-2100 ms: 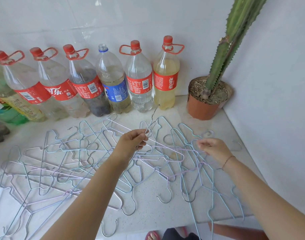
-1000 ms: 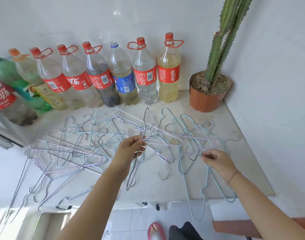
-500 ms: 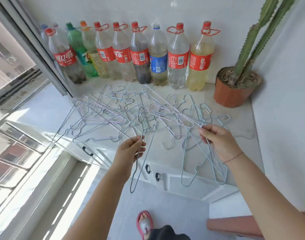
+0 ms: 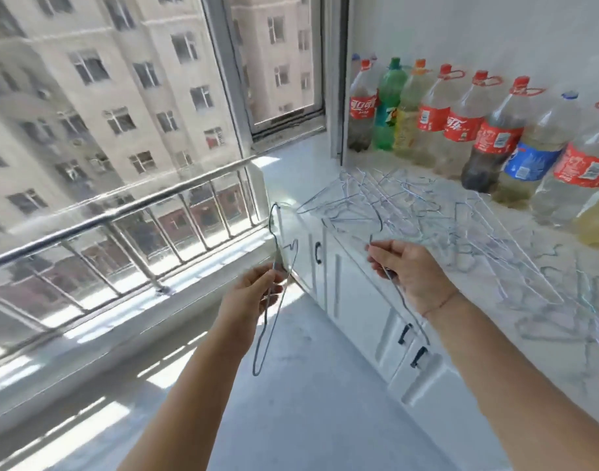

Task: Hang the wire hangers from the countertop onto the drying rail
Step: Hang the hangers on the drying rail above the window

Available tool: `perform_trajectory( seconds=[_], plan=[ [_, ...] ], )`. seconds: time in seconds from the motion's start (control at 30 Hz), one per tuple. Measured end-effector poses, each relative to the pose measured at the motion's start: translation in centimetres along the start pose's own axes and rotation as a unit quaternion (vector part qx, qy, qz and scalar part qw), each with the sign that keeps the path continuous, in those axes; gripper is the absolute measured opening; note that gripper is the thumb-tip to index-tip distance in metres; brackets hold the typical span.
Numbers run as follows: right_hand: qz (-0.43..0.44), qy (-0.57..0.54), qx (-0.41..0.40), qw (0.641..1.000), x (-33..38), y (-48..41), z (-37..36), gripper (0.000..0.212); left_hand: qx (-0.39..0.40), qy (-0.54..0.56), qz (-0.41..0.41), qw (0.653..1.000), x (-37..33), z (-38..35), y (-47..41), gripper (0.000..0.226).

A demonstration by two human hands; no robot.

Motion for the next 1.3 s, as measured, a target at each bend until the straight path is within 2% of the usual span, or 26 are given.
perform_trajectory(
  seconds=[0.17,0.4,0.57,0.73,1.0,1.3],
  plan=[
    [0.049,0.017,0.137,0.989,3.9,3.5,-16.1,0.009,-0.109,0.030,-0.069,0.991,-6.1,13.2,8.1,0.015],
    [0.074,0.020,0.305,0.949,6.5,13.7,-39.0,0.008,-0.219,0.072,-0.134,0.964,-12.0,31.6,22.6,0.015],
    [0.061,0.005,0.418,0.906,7.4,23.2,-53.4,0.012,-0.299,0.102,-0.182,0.931,-15.2,42.3,34.3,0.016],
    [0.049,0.001,0.533,0.845,8.7,33.2,-65.6,0.011,-0.379,0.128,-0.235,0.886,-18.2,50.5,45.2,0.016],
    [0.049,0.004,0.656,0.753,11.0,45.9,-81.6,0.017,-0.482,0.128,-0.310,0.809,-23.6,62.1,58.8,0.020],
    [0.051,-0.006,0.738,0.673,15.2,54.9,-98.6,0.027,-0.573,0.114,-0.354,0.730,-30.1,74.1,67.4,0.019]
  ],
)
Point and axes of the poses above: each hand's wrist, its own y-axis away from the middle knuckle, its own z-axis out of the back of the hand, x = y × z, the point moved 8 cm from there along -y, towards the middle knuckle, and after that the axes turned 14 degrees about y, right-handed, at the moved point
